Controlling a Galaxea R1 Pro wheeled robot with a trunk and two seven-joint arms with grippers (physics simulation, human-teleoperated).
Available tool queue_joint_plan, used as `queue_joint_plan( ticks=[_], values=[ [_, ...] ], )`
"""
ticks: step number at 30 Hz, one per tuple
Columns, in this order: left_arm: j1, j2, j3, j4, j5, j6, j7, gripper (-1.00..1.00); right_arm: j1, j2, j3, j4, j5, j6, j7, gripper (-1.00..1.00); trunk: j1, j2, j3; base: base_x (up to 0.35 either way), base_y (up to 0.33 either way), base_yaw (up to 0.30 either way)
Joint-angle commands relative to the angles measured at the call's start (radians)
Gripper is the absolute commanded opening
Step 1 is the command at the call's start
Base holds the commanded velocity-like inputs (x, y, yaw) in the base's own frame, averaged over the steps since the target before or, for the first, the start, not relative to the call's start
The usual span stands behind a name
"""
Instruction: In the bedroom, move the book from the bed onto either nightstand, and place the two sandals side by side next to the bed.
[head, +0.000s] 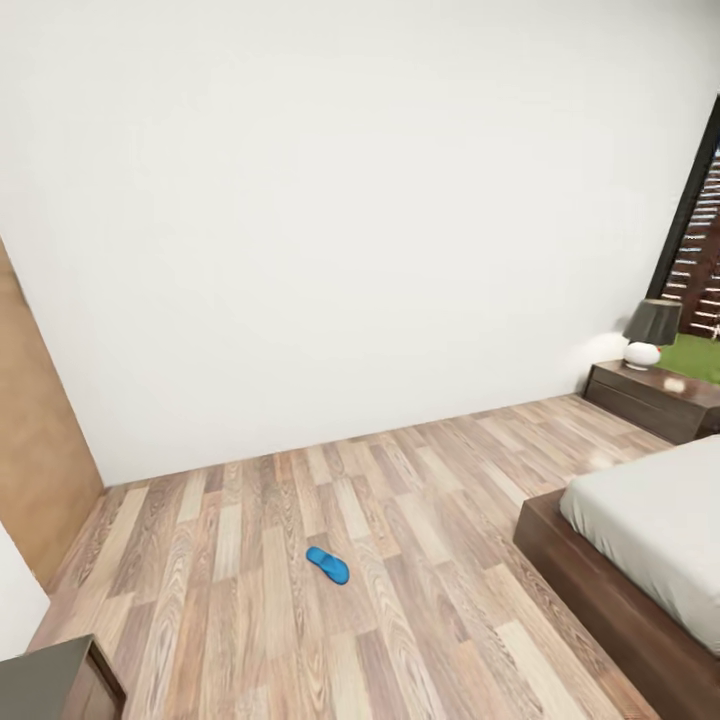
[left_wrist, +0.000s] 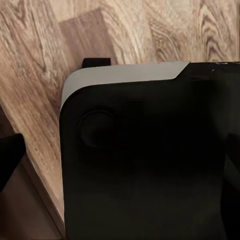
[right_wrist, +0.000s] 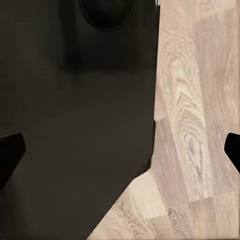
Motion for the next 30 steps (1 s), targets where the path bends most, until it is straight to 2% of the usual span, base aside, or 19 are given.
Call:
queue_joint_plan(
  ticks=[1,6,15,30],
  values=[
    [0.000,0.000,0.000,-0.001,0.000,0.001,0.000,1.00,0.000,0.000,-0.001,-0.001,0.000,0.003,-0.002,1.00,0.000,0.000,-0.001,0.187,0.150,-0.262],
    [0.000,0.000,0.000,-0.001,0.000,0.001,0.000,1.00,0.000,0.000,-0.001,-0.001,0.001,0.003,-0.002,1.00,0.000,0.000,-0.001,0.190,0.148,-0.095],
    [0.000,0.000,0.000,-0.001,0.000,0.001,0.000,1.00,0.000,0.000,-0.001,-0.001,0.000,0.002,-0.002,1.00,0.000,0.000,-0.001,0.030,0.023,-0.027],
    [0.000,0.000,0.000,-0.001,0.000,0.001,0.000,1.00,0.000,0.000,-0.001,-0.001,0.000,0.002,-0.002,1.00,0.000,0.000,-0.001,0.001,0.000,-0.260]
  ],
)
